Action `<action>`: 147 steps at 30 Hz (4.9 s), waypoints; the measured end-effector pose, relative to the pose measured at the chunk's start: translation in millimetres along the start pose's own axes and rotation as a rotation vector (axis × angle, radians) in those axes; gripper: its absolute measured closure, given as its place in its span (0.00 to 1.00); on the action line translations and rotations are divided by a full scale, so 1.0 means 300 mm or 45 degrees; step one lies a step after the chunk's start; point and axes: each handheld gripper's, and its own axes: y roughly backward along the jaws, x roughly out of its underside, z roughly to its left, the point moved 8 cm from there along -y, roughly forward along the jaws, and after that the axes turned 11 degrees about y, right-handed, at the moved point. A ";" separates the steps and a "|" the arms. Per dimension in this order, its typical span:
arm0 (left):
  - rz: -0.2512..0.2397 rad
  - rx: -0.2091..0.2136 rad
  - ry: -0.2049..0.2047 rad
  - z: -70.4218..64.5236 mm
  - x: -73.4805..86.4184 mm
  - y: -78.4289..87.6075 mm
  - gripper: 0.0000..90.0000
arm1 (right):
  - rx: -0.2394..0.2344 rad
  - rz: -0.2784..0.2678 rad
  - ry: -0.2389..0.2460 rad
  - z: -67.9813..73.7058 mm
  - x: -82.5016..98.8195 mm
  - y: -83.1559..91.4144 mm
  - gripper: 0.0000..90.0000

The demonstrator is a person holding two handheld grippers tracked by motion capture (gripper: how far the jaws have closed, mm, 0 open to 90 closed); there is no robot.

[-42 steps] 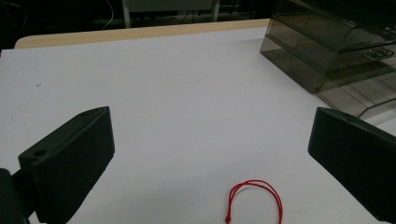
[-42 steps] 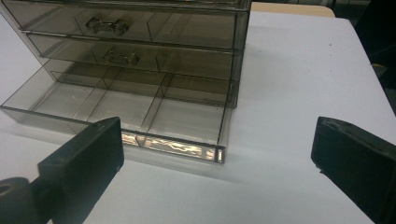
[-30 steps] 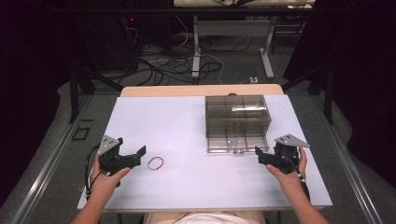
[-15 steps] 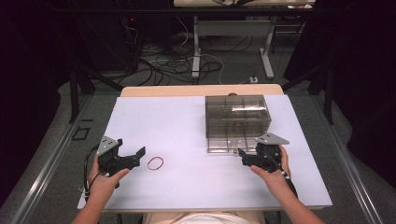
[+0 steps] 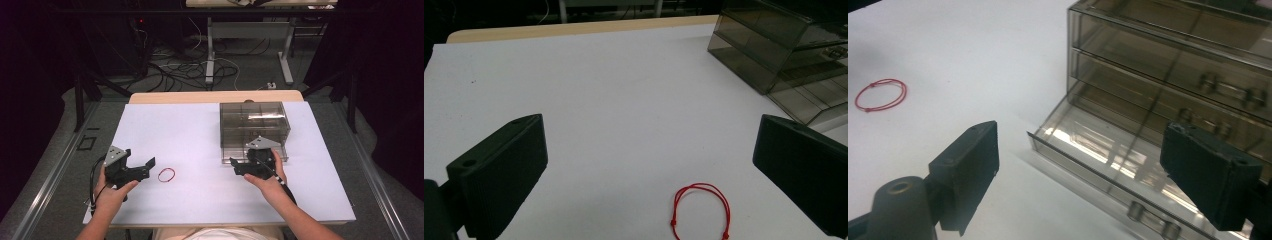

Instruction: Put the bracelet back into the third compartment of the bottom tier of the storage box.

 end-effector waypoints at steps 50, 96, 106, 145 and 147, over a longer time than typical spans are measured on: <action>-0.007 -0.008 -0.006 0.004 -0.006 0.004 0.01 | -0.262 0.055 0.140 0.259 -0.270 -0.196 0.21; -0.014 -0.008 0.001 0.009 -0.004 0.018 0.02 | -0.387 0.215 0.151 0.474 -0.213 -0.434 0.65; -0.017 -0.017 0.006 0.015 0.000 0.030 0.02 | -0.421 0.231 0.131 0.504 -0.191 -0.463 0.78; -0.020 -0.012 0.009 0.015 0.002 0.033 0.02 | -0.423 0.287 0.230 0.564 -0.134 -0.502 0.99; -0.018 -0.012 0.007 0.015 0.002 0.034 0.02 | -0.422 0.287 0.234 0.564 -0.134 -0.502 1.00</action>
